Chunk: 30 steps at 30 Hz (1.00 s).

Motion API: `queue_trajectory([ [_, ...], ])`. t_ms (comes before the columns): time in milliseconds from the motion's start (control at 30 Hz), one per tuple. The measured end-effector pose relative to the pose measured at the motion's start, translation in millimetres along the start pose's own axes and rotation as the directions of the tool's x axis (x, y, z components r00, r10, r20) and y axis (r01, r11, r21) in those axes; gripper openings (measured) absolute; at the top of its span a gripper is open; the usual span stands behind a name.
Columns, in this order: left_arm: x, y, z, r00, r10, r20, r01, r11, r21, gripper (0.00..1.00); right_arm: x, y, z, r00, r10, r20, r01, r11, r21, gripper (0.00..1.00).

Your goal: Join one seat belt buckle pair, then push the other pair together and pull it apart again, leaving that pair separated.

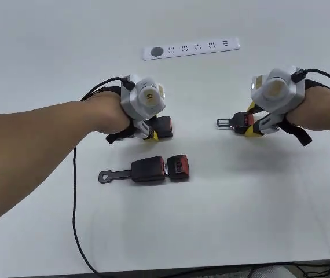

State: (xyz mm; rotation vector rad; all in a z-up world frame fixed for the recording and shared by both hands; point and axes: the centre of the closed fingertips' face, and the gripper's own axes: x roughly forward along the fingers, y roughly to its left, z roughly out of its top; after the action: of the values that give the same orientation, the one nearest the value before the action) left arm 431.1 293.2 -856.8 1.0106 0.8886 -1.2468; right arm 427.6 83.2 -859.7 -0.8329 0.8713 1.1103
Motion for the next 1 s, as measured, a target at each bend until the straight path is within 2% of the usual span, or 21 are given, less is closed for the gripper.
queue_trajectory([
  [200,-1.3,0.4,-1.4,0.9999,0.011,-0.007,-0.011,1.0,-0.004,0.33,0.2,3.2,2.6,0.9999,0.003,-0.01,-0.003,1.0,0.01,0.37],
  [333,-1.7,0.6,-1.2,0.9997,0.019,-0.018,-0.019,1.0,0.004,0.33,-0.3,4.1,2.0,0.9989,-0.008,-0.045,0.01,0.999,0.032,0.37],
  [467,-2.3,2.9,-1.9,0.9994,0.029,-0.016,-0.029,1.0,-0.004,0.34,-1.4,4.2,5.0,0.9971,-0.033,-0.068,0.033,0.999,-0.005,0.38],
  [533,-4.9,6.3,-6.0,0.9985,0.051,-0.02,-0.051,0.999,-0.006,0.4,-2.7,2.0,6.9,0.995,-0.065,-0.076,0.063,0.998,-0.028,0.4],
  [567,-7.8,9.0,-9.3,0.9969,0.073,-0.027,-0.073,0.997,-0.003,0.43,-4.9,-0.9,11.0,0.9936,-0.095,-0.061,0.093,0.995,-0.033,0.44],
  [633,-12.5,10.9,-9.9,0.9958,0.09,-0.013,-0.09,0.996,-0.003,0.44,-9.1,-2.9,18.3,0.9924,-0.121,-0.022,0.121,0.993,-0.019,0.52],
  [667,-18.3,12.5,-8.4,0.9937,0.11,0.021,-0.109,0.994,-0.032,0.45,-15.5,-4.8,23.6,0.9895,-0.144,0.007,0.144,0.99,0.005,0.53],
  [700,-24.3,15.3,-9.2,0.99,0.136,0.04,-0.133,0.989,-0.06,0.46,-20.0,-4.9,27.4,0.9874,-0.156,0.028,0.155,0.988,0.026,0.54],
  [767,-38.3,18.5,-14.2,0.981,0.18,0.072,-0.171,0.978,-0.116,0.49,-32.4,-6.2,34.0,0.9777,-0.196,0.075,0.19,0.979,0.079,0.57],
  [800,-48.2,16.5,-17.7,0.9757,0.199,0.092,-0.184,0.972,-0.145,0.5,-38.7,-4.9,34.1,0.9731,-0.213,0.087,0.202,0.972,0.123,0.6],
  [833,-57.2,13.8,-19.8,0.9688,0.219,0.116,-0.195,0.962,-0.191,0.51,-41.8,0.1,32.0,0.9737,-0.212,0.084,0.195,0.966,0.17,0.63],
  [900,-71.2,7.7,-20.0,0.9504,0.256,0.176,-0.202,0.939,-0.277,0.53,-47.8,7.8,34.6,0.97,-0.218,0.108,0.191,0.958,0.213,0.65],
  [933,-80.1,2.3,-23.1,0.9349,0.288,0.208,-0.212,0.922,-0.325,0.54,-52.1,12.6,38.2,0.9637,-0.23,0.136,0.195,0.954,0.228,0.67],
  [967,-83.8,-3.8,-28.2,0.9322,0.293,0.212,-0.211,0.917,-0.339,0.55,-55.2,17.7,38.8,0.9625,-0.231,0.143,0.194,0.953,0.231,0.68],
  [1000,-87.7,-15.4,-38.7,0.9346,0.294,0.2,-0.209,0.908,-0.363,0.56,-60.3,26.1,42.3,0.9558,-0.238,0.173,0.191,0.949,0.249,0.69],
])
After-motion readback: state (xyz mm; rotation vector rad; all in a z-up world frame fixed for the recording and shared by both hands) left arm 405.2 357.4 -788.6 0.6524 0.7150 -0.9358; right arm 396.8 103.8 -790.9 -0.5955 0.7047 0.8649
